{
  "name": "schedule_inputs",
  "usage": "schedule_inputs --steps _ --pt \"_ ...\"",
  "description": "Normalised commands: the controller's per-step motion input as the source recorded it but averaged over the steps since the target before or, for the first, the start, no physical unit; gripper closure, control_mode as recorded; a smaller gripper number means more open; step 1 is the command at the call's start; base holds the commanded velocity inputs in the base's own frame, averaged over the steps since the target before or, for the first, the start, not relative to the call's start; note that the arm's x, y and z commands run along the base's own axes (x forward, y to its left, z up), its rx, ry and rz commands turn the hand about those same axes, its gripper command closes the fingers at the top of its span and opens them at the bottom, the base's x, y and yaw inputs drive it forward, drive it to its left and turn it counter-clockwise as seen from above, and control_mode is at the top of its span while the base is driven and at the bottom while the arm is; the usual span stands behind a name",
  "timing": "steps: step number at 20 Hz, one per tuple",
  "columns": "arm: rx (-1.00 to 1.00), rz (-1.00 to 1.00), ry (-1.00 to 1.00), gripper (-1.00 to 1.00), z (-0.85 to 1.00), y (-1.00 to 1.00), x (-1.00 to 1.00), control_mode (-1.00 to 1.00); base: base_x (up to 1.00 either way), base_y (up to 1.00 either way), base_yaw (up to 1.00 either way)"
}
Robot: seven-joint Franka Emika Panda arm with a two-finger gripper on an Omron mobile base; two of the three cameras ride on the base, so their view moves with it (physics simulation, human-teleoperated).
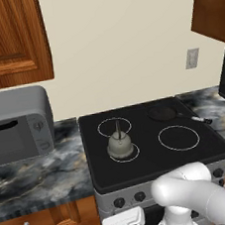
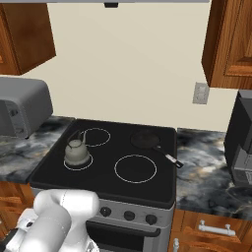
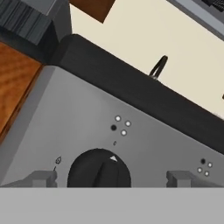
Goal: Pick the kettle from the counter and place it on a stove burner. Then turn the burner on.
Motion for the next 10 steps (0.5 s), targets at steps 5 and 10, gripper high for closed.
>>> schedule_inputs --steps 5,10 --pt "0.0 0.0 0.0 -1.0 -0.04 0.0 0.15 -1.0 0.0 0.0 0.0" --pt "0.0 0.0 0.0 -1.0 -0.06 0.0 0.12 -1.0 0.0 0.0 0.0"
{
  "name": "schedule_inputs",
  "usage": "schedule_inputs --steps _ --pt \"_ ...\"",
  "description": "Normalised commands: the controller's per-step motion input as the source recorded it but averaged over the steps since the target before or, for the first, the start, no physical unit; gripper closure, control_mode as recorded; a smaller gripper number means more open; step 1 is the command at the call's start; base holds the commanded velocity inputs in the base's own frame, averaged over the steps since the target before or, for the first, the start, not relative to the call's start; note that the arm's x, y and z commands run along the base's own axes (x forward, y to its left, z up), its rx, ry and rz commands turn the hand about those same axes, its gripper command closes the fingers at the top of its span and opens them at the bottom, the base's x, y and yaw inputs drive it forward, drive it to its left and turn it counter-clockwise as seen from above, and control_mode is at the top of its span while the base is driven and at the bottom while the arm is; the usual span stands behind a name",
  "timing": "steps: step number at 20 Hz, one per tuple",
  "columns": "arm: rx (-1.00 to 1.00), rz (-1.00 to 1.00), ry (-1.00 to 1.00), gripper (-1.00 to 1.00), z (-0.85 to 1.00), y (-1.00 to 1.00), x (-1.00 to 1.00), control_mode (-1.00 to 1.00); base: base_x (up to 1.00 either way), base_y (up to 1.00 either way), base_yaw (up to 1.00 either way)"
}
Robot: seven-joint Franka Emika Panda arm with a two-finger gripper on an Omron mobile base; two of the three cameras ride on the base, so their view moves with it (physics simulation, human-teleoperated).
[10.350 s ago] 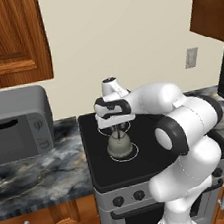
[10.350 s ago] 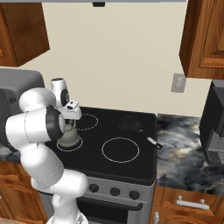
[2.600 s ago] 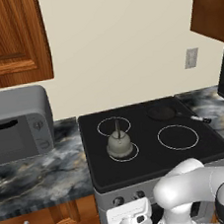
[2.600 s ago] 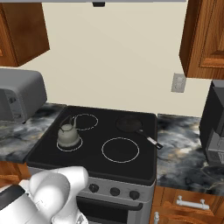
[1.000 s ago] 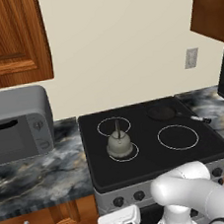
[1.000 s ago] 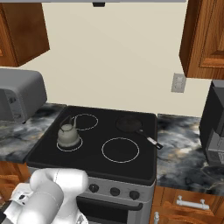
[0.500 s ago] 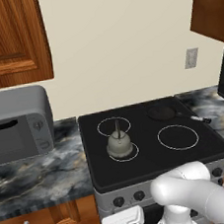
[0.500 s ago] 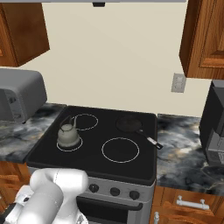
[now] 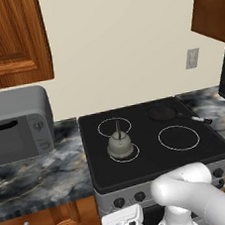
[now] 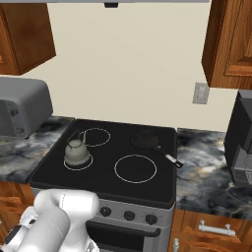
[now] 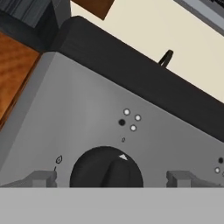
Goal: Pick the kettle from the counter and place it on a stove burner. Then turn the burner on.
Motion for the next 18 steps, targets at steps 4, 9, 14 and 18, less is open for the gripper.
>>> schedule_inputs --steps 4,9,14,18 --pt "0.0 0.0 0.0 -1.0 -0.09 0.0 0.01 -1.0 0.0 0.0 0.0" --pt "0.0 0.0 0.0 1.0 -0.02 0.0 0.0 -1.0 0.0 0.0 0.0" --pt "0.0 0.0 0.0 1.0 0.0 0.0 0.0 -1.0 0.0 0.0 0.0" --pt "0.0 0.0 0.0 1.0 0.0 0.0 0.0 -1.0 0.0 0.0 0.0"
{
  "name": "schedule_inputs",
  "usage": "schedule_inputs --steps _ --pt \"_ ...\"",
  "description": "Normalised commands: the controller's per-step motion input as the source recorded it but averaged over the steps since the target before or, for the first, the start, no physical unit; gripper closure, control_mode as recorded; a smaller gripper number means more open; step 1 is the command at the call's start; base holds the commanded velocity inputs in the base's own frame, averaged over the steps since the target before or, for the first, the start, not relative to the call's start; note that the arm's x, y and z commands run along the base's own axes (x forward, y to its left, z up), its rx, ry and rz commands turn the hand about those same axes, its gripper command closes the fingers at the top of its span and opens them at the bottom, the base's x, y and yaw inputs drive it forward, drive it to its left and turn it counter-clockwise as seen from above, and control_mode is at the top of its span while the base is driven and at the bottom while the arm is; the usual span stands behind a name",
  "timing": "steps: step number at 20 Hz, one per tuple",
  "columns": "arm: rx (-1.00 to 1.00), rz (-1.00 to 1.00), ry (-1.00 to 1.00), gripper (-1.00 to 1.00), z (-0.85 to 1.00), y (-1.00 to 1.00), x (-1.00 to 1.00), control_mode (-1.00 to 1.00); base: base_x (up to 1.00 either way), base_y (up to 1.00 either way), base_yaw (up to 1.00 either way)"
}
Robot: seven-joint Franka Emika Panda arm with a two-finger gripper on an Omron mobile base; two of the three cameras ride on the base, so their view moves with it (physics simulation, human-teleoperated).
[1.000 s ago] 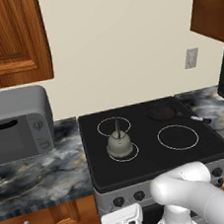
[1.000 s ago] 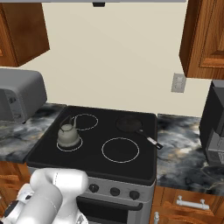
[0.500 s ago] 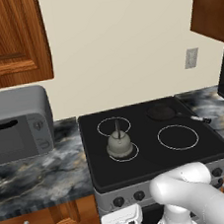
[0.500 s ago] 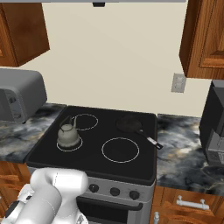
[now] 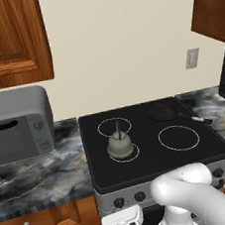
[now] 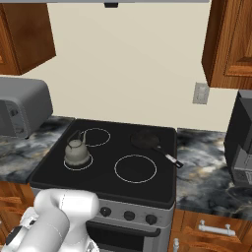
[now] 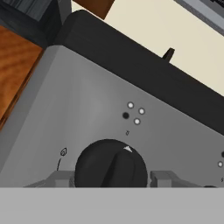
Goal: Pick the kettle from the counter and place it on a stove burner. Then turn the burner on.
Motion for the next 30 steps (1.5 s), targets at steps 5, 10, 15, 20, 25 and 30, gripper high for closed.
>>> schedule_inputs --steps 5,10,15,20,25,30 --pt "-0.01 0.09 0.03 1.0 0.0 0.0 0.0 -1.0 0.0 0.0 0.0" --pt "-0.06 0.25 0.16 1.0 -0.01 0.04 0.0 -1.0 0.0 0.0 0.0" --pt "-0.12 0.37 0.25 1.0 -0.18 0.13 0.08 -1.0 0.0 0.0 0.0" --pt "-0.14 0.36 0.33 1.0 -0.35 0.2 0.21 -1.0 0.0 0.0 0.0" --pt "-0.18 0.38 0.33 1.0 -0.44 0.43 0.26 -1.0 0.0 0.0 0.0" --pt "-0.19 0.42 0.4 1.0 -0.42 0.57 0.27 -1.0 0.0 0.0 0.0"
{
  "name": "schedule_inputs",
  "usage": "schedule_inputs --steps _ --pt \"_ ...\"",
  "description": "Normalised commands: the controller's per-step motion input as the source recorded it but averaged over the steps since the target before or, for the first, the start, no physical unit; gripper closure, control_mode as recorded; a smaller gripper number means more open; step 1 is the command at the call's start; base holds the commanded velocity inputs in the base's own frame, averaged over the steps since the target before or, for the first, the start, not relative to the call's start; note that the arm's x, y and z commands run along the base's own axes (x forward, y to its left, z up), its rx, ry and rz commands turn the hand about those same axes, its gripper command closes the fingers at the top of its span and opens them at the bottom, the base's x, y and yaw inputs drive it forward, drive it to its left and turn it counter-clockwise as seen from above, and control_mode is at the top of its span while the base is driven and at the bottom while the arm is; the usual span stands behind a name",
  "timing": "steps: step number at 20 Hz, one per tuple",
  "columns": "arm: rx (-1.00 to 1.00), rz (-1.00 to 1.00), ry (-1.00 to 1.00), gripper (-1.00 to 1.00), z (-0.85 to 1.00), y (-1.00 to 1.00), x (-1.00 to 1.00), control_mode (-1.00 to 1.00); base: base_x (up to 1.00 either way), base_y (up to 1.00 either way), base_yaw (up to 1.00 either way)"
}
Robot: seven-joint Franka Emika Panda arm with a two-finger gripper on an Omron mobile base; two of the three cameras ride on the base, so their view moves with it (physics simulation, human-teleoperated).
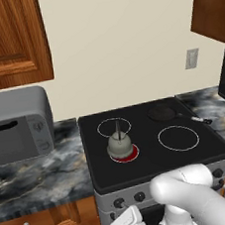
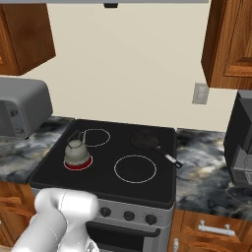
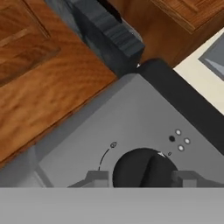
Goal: Pick the kettle from the counter and place it on a stove burner. Then turn the burner on.
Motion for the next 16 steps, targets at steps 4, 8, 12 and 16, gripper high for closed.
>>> schedule_inputs --steps 4,8,12,16 --pt "-0.18 0.5 0.44 1.0 -0.46 0.44 0.04 -1.0 0.0 0.0 0.0" --pt "-0.13 0.5 0.47 1.0 -0.34 0.34 0.15 -1.0 0.0 0.0 0.0" --pt "-0.11 0.48 0.52 1.0 -0.24 0.29 0.24 -1.0 0.0 0.0 0.0" --pt "-0.17 0.56 0.51 1.0 -0.56 0.15 0.03 -1.0 0.0 0.0 0.0"
